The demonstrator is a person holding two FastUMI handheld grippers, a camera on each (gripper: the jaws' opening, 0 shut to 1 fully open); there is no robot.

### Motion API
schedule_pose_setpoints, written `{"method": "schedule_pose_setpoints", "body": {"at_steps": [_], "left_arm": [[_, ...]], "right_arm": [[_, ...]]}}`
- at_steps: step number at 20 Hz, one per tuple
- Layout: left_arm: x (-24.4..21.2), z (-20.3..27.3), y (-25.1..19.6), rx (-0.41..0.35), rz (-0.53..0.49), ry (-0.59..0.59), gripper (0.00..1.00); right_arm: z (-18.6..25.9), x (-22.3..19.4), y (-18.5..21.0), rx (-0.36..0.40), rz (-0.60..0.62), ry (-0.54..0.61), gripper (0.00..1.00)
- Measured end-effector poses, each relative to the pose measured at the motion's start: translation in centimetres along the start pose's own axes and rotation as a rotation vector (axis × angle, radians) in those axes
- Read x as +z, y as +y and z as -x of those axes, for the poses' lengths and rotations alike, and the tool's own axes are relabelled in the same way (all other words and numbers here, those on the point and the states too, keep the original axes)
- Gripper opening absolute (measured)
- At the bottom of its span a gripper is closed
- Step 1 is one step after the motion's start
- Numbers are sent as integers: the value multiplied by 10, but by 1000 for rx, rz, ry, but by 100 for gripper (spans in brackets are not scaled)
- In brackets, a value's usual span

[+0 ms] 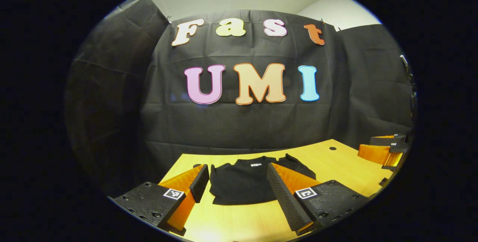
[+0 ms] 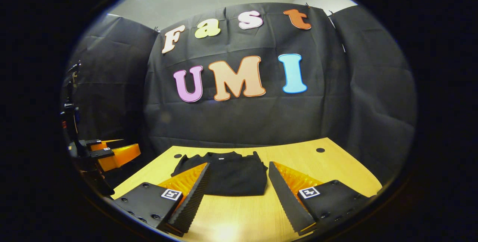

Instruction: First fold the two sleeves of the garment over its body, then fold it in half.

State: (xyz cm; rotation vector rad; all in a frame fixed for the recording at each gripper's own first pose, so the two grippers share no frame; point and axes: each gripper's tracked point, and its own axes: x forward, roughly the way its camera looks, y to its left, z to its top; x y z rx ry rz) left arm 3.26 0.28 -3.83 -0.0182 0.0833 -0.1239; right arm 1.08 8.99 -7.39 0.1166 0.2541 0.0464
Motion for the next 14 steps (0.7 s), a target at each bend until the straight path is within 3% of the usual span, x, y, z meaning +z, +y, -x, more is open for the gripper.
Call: {"method": "schedule_pose_setpoints", "body": {"at_steps": [1,3,4,14], "left_arm": [[-6,3,-3,-9,10,18,93],[-17,8,-5,-15,15,53,93],[-22,10,-7,-17,11,64,93],[-27,0,-25,-80,15,91,93]], "right_arm": [[5,-2,-2,-11,-12,0,95],[12,-7,-5,-29,-27,0,98],[15,-11,-7,-34,-28,9,94],[19,-10,-6,-64,-58,-5,98]]}}
